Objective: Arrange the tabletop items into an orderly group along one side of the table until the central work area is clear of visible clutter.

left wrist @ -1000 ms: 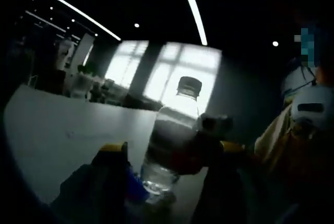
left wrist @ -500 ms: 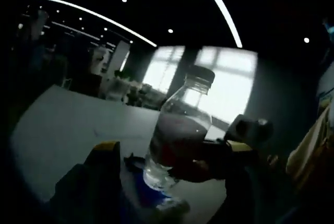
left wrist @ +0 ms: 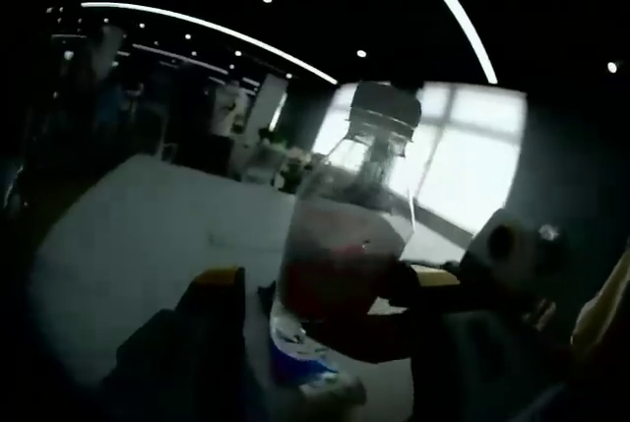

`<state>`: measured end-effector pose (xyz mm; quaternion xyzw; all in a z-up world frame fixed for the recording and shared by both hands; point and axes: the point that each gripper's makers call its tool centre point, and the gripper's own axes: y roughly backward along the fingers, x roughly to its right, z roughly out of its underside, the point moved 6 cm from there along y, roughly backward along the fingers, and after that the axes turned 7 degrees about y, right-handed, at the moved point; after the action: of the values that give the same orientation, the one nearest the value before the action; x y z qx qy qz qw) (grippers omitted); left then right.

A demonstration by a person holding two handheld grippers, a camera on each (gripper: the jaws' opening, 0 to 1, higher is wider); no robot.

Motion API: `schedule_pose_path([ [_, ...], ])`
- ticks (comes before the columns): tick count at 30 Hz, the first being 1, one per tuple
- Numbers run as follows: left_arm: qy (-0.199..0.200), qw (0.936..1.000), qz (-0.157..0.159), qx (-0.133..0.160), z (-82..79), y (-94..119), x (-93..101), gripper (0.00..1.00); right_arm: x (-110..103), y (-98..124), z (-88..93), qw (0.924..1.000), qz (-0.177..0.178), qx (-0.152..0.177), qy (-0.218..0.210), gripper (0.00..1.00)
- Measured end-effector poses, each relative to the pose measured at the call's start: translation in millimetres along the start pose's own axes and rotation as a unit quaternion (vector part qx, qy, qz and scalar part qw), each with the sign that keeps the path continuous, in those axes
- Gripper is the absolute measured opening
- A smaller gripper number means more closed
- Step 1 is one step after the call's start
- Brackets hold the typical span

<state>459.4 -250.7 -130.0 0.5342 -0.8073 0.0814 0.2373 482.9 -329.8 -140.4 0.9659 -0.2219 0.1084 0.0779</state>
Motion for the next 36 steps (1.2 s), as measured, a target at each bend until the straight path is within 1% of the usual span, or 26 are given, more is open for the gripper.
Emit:
schedule_pose_path([
  [1, -0.009, 0.9999, -0.006, 0.002, -0.3, -0.2, 0.2, 0.59, -1.4, -0.3, -0.1, 1.0, 0.001, -0.001, 0.001, 0.33],
  [2, -0.007, 0.9998, -0.016, 0.012, -2.1, 0.2, -0.7, 0.57, -2.5, -0.7, -0.1, 1.0, 0.002, -0.002, 0.005, 0.33],
  [3, -0.012, 0.9996, -0.015, 0.021, -3.9, 0.5, 1.2, 0.56, -4.0, -1.1, 0.0, 1.0, 0.0, -0.006, 0.007, 0.33],
  [4, -0.014, 0.9997, -0.01, 0.016, -3.5, 0.7, 2.7, 0.53, -4.6, -1.1, 0.1, 1.0, 0.002, -0.005, 0.007, 0.33],
  [6, -0.012, 0.9998, -0.012, 0.009, -2.4, 0.4, 3.8, 0.5, -5.0, -1.2, 0.1, 1.0, 0.004, -0.005, 0.003, 0.33],
  [7, -0.018, 0.9997, -0.016, 0.006, -1.4, 0.5, 4.3, 0.48, -5.2, -1.7, -0.2, 1.0, 0.003, -0.003, 0.003, 0.33],
  [8, -0.021, 0.9995, -0.024, 0.007, -0.9, 1.0, 3.6, 0.44, -5.8, -2.1, -0.2, 1.0, 0.002, -0.005, 0.0, 0.33],
  [9, -0.029, 0.9992, -0.028, 0.009, -0.8, 1.6, 3.4, 0.43, -6.1, -2.4, -0.3, 1.0, 0.003, -0.006, 0.0, 0.33],
  [12, -0.047, 0.9979, -0.041, 0.013, -0.6, 3.2, 3.9, 0.42, -7.6, -3.2, 0.3, 1.0, 0.003, -0.008, 0.001, 0.33],
  [20, -0.058, 0.9969, -0.051, 0.011, -1.4, 6.4, 2.4, 0.39, -10.7, -4.2, 0.8, 1.0, -0.001, -0.008, 0.0, 0.35],
  [22, -0.06, 0.9966, -0.054, 0.016, -2.5, 7.3, 2.7, 0.38, -11.4, -4.6, 0.0, 0.9999, -0.001, -0.003, -0.013, 0.36],
  [23, -0.078, 0.9952, -0.05, 0.031, -6.6, 7.3, 2.6, 0.37, -14.4, -5.4, -0.1, 0.9993, -0.006, 0.003, -0.037, 0.36],
  [24, -0.07, 0.9957, -0.054, 0.028, -6.1, 8.3, 2.3, 0.37, -12.3, -6.3, -1.1, 0.9992, -0.006, 0.009, -0.039, 0.37],
  [27, -0.077, 0.9951, -0.051, 0.033, -10.3, 8.2, 2.3, 0.36, -9.9, -6.3, -2.9, 0.9992, -0.005, 0.02, -0.033, 0.37],
  [29, -0.077, 0.9952, -0.05, 0.034, -11.5, 8.0, 1.4, 0.36, -9.5, -7.7, -3.0, 0.9993, -0.005, 0.021, -0.032, 0.37],
  [33, -0.076, 0.9951, -0.054, 0.033, -10.6, 7.8, -1.1, 0.36, -8.8, -10.1, -0.5, 0.9988, -0.009, 0.02, -0.045, 0.38],
  [36, -0.076, 0.9951, -0.054, 0.031, -10.1, 7.9, -2.1, 0.36, -4.5, -10.5, 2.0, 0.9985, 0.001, 0.016, -0.052, 0.44],
])
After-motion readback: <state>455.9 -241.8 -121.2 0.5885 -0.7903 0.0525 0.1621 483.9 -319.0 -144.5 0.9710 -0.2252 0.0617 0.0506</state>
